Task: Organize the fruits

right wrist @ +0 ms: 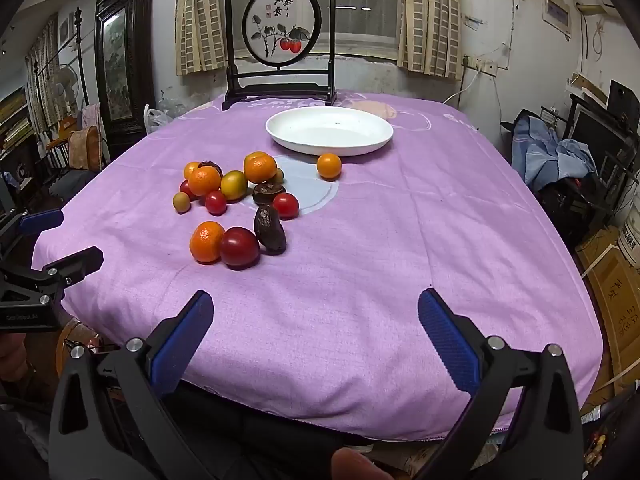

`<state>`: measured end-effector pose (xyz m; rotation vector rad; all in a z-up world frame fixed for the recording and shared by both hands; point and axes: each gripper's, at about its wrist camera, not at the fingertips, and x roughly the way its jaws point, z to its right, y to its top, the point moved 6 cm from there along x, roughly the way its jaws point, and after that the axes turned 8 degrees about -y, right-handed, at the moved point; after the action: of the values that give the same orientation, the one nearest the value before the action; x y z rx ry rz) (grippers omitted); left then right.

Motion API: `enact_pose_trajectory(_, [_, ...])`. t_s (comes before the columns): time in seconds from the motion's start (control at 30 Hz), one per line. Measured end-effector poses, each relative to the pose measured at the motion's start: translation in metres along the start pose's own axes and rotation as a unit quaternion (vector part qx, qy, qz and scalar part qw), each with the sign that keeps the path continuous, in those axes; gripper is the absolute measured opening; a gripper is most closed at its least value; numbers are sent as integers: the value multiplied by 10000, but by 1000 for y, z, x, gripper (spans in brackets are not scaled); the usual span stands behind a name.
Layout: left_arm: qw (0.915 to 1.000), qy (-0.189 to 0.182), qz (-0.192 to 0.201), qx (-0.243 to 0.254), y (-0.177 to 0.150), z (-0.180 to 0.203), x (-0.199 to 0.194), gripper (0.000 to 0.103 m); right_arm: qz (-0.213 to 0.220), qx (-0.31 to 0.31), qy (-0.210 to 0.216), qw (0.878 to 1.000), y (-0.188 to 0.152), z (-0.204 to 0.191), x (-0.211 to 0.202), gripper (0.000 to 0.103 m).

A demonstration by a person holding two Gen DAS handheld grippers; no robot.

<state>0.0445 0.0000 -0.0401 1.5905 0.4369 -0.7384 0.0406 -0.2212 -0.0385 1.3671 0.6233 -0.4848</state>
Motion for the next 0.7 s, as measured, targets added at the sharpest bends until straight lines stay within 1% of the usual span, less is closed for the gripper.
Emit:
enact_pose_trajectory(0.37, [10000,15,-57,-49,1,2,-2,101,-21,-12,-4,10000,-1,-3,0,102])
enact_pose_trajectory(0.6, [9999,-80,-39,-106,-2,-2,4,101,-17,-18,-9,10000,0,-3,0,102])
enact_pose_trajectory(0.7, [9997,-173,-116,-127,-3,-3,6,101,-15,-22,-13,10000,0,-3,0,102])
